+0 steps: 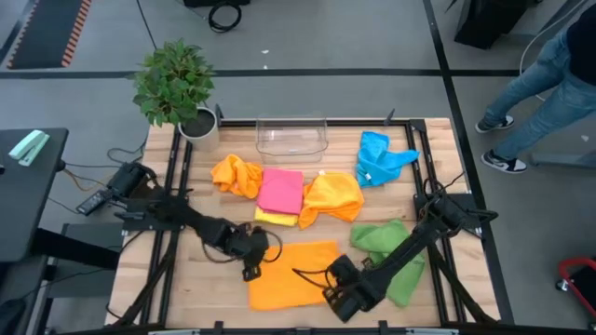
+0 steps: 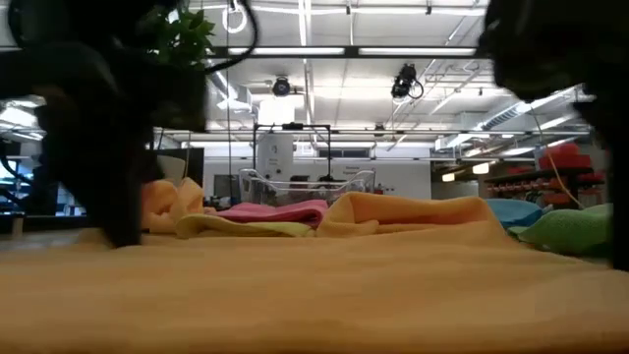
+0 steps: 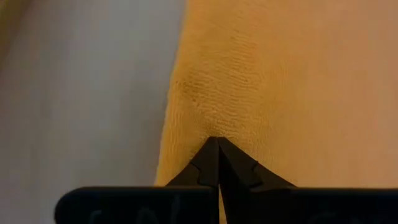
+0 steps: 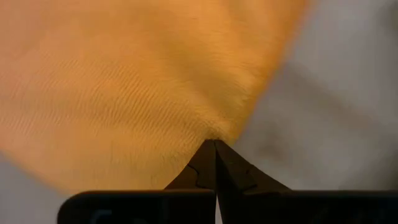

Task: Fold microfiber towels
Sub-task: Fold the bottom orange microfiber cloth

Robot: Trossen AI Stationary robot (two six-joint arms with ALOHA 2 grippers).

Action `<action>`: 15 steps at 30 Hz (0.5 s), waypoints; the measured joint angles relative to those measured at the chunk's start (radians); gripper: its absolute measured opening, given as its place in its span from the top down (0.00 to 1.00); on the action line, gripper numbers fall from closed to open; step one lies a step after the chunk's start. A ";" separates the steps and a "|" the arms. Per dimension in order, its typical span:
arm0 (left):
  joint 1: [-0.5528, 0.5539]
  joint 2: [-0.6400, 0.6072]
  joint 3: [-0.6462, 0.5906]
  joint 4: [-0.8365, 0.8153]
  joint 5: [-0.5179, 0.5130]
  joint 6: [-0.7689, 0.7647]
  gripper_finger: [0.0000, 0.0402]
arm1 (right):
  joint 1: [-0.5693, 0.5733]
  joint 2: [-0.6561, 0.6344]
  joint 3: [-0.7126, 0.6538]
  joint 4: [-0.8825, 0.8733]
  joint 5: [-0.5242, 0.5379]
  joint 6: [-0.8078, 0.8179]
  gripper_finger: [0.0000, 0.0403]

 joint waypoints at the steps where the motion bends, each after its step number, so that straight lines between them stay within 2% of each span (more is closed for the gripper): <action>1: -0.028 -0.008 -0.002 -0.010 0.000 -0.043 0.99 | -0.015 -0.004 -0.001 -0.018 -0.001 -0.020 1.00; 5: -0.133 -0.077 -0.007 -0.058 -0.015 -0.173 0.99 | -0.073 -0.048 -0.004 -0.044 -0.004 -0.112 1.00; 9: -0.182 -0.185 -0.001 -0.094 -0.138 -0.199 0.97 | -0.092 -0.123 -0.004 -0.004 0.011 -0.144 1.00; 12: -0.180 -0.229 -0.002 -0.139 -0.227 -0.189 0.98 | -0.070 -0.141 -0.003 0.132 0.025 -0.103 1.00; 15: -0.165 -0.248 0.000 -0.129 -0.253 -0.135 0.99 | -0.035 -0.095 0.001 0.289 0.047 -0.095 1.00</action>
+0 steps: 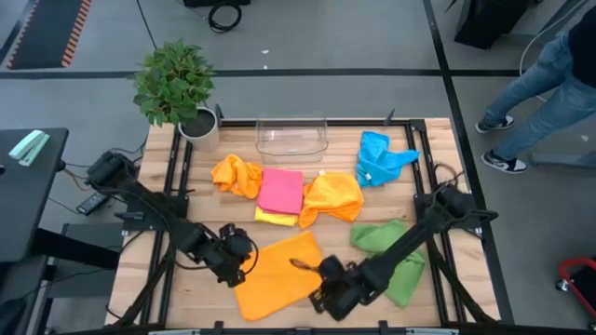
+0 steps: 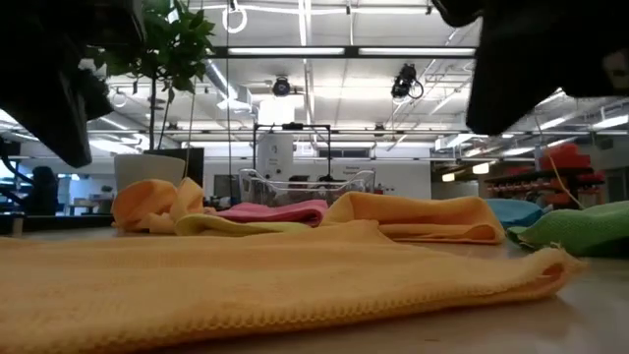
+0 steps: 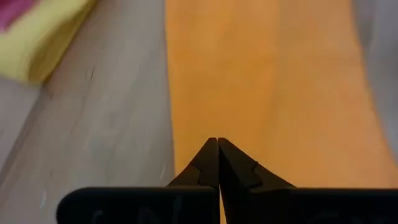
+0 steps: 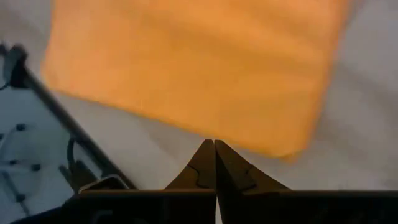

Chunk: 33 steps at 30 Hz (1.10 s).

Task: Fold microfiber towels
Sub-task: Fold the bottom orange microfiber cloth

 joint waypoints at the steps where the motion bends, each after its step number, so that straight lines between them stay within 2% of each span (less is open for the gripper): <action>1: 0.004 0.002 -0.001 0.000 0.001 0.032 0.98 | 0.005 0.025 0.000 0.023 0.001 0.013 1.00; 7: 0.017 0.025 -0.038 0.001 0.036 0.059 0.97 | -0.002 0.092 -0.003 -0.020 0.020 0.126 1.00; 16: -0.047 0.043 -0.176 0.129 0.054 -0.085 0.98 | -0.063 0.094 -0.010 -0.198 -0.016 0.068 1.00; 22: -0.089 0.040 -0.199 0.192 0.048 -0.166 0.97 | -0.136 0.089 -0.019 -0.294 0.042 0.008 1.00; 24: -0.102 0.037 -0.175 0.246 0.076 -0.113 0.97 | -0.155 0.070 -0.024 -0.321 0.056 0.000 1.00; 28: -0.115 0.002 -0.100 0.189 0.071 0.034 0.99 | -0.153 -0.031 -0.021 -0.273 0.065 -0.031 1.00; 33: -0.109 -0.038 -0.054 0.155 0.035 0.309 0.96 | -0.071 -0.110 -0.019 -0.019 0.161 -0.138 1.00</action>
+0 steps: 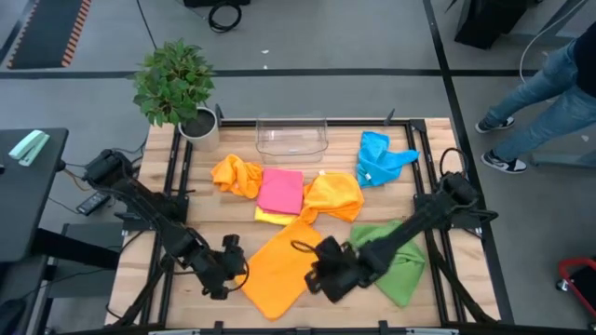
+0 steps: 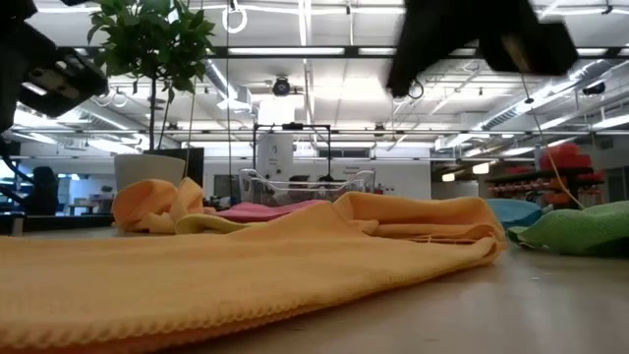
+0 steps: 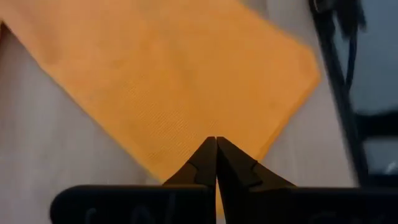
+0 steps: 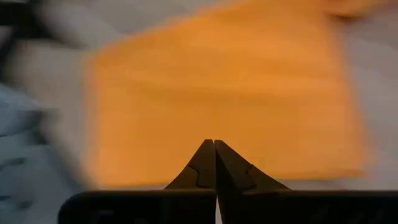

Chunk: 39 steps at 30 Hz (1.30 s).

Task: Fold microfiber towels
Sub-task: Fold the bottom orange microfiber cloth

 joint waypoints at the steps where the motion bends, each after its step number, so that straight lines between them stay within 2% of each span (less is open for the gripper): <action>1: 0.000 -0.001 -0.003 -0.014 0.004 0.058 0.97 | 0.020 -0.003 0.001 0.044 0.030 -0.018 1.00; 4: -0.011 -0.001 -0.002 -0.059 0.018 0.253 0.99 | 0.065 0.010 0.001 0.120 0.090 -0.027 1.00; 8: -0.039 -0.001 -0.002 -0.105 0.043 0.515 0.95 | 0.105 0.039 0.000 0.124 0.148 0.069 1.00; 13: -0.062 0.004 -0.002 -0.049 0.055 0.771 0.73 | 0.116 0.065 0.000 0.132 0.152 0.133 1.00; 18: -0.058 0.068 -0.001 -0.035 0.083 0.899 0.48 | 0.114 0.066 0.000 0.135 0.156 0.139 1.00; 21: -0.058 0.124 -0.003 -0.030 0.106 0.981 0.39 | 0.115 0.066 0.000 0.134 0.156 0.139 1.00; 23: -0.059 0.154 -0.003 -0.017 0.085 1.051 0.37 | 0.115 0.066 -0.001 0.133 0.156 0.137 1.00; 27: -0.054 0.190 0.002 -0.020 0.037 1.100 0.40 | 0.115 0.066 0.000 0.133 0.157 0.136 1.00; 31: -0.054 0.202 -0.010 -0.020 0.039 1.183 0.49 | 0.115 0.066 0.000 0.133 0.160 0.136 1.00; 36: -0.055 0.205 -0.012 -0.016 0.040 1.207 0.72 | 0.116 0.067 -0.001 0.155 0.160 0.127 1.00; 39: -0.054 0.206 -0.012 -0.015 0.034 1.202 0.90 | 0.127 0.067 -0.001 0.273 0.159 -0.023 1.00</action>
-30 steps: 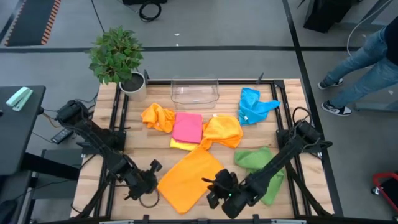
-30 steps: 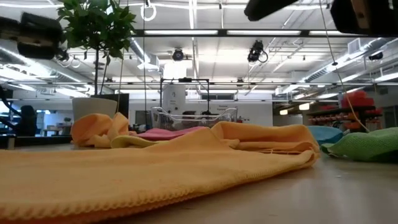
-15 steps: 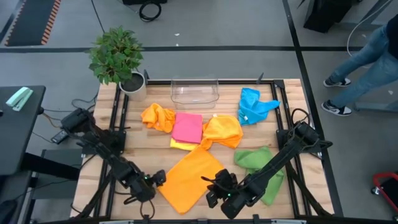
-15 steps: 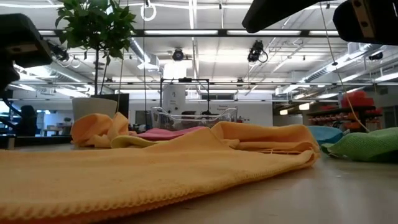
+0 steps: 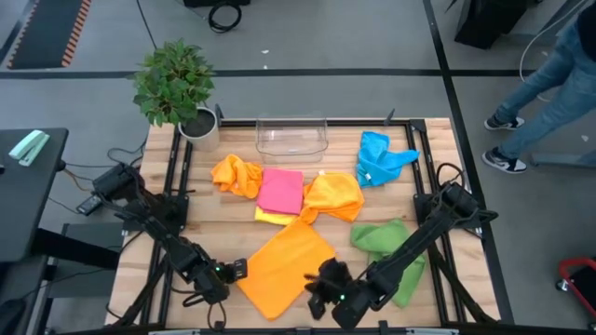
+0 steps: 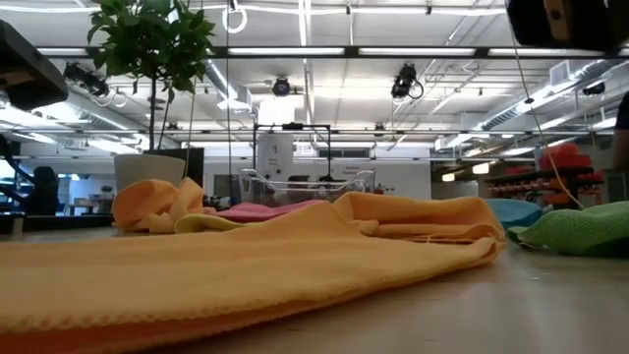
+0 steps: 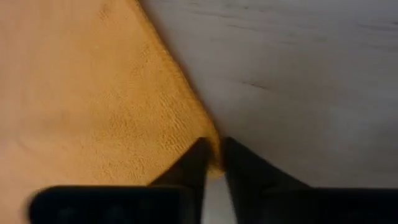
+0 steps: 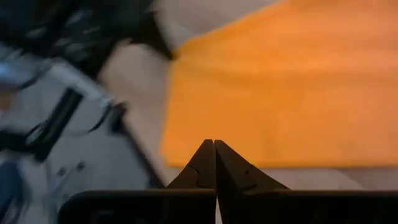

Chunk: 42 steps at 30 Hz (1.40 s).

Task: Fold microfiber towels
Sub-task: Fold the bottom orange microfiber cloth

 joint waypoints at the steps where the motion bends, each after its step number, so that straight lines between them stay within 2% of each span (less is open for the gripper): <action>1: 0.000 0.000 0.000 0.000 -0.002 -0.010 0.95 | 0.004 0.000 0.000 0.050 0.000 -0.076 1.00; 6: 0.003 0.001 -0.002 0.019 -0.007 -0.041 0.96 | 0.011 0.000 0.001 0.286 -0.015 -0.546 0.98; 11: 0.004 0.001 -0.003 0.031 -0.008 -0.059 0.98 | -0.031 0.010 0.001 0.333 -0.019 -0.705 0.90; 15: 0.004 0.002 -0.003 0.032 -0.007 -0.091 0.97 | -0.073 0.094 0.025 0.474 -0.121 -0.844 0.82; 20: 0.004 0.002 -0.003 0.032 -0.005 -0.163 0.98 | -0.087 0.218 0.216 0.326 -0.192 -1.000 0.76; 24: 0.004 0.002 -0.003 0.033 -0.002 -0.172 0.97 | -0.092 0.308 0.393 0.097 -0.214 -1.105 0.73; 28: 0.004 0.002 -0.003 0.034 -0.002 -0.172 0.99 | -0.112 0.414 0.537 -0.015 -0.358 -1.131 0.69; 30: 0.004 0.002 -0.003 0.034 0.000 -0.172 0.99 | -0.117 0.463 0.595 -0.055 -0.386 -1.144 0.68; 34: 0.003 0.002 -0.003 0.035 0.001 -0.174 0.97 | -0.122 0.510 0.693 -0.147 -0.357 -1.171 0.65; 37: 0.004 0.002 -0.003 0.035 0.001 -0.171 0.98 | -0.126 0.524 0.743 -0.199 -0.430 -1.201 0.63; 42: 0.004 0.002 -0.003 0.036 0.002 -0.171 0.98 | -0.138 0.568 0.740 -0.237 -0.522 -1.207 0.58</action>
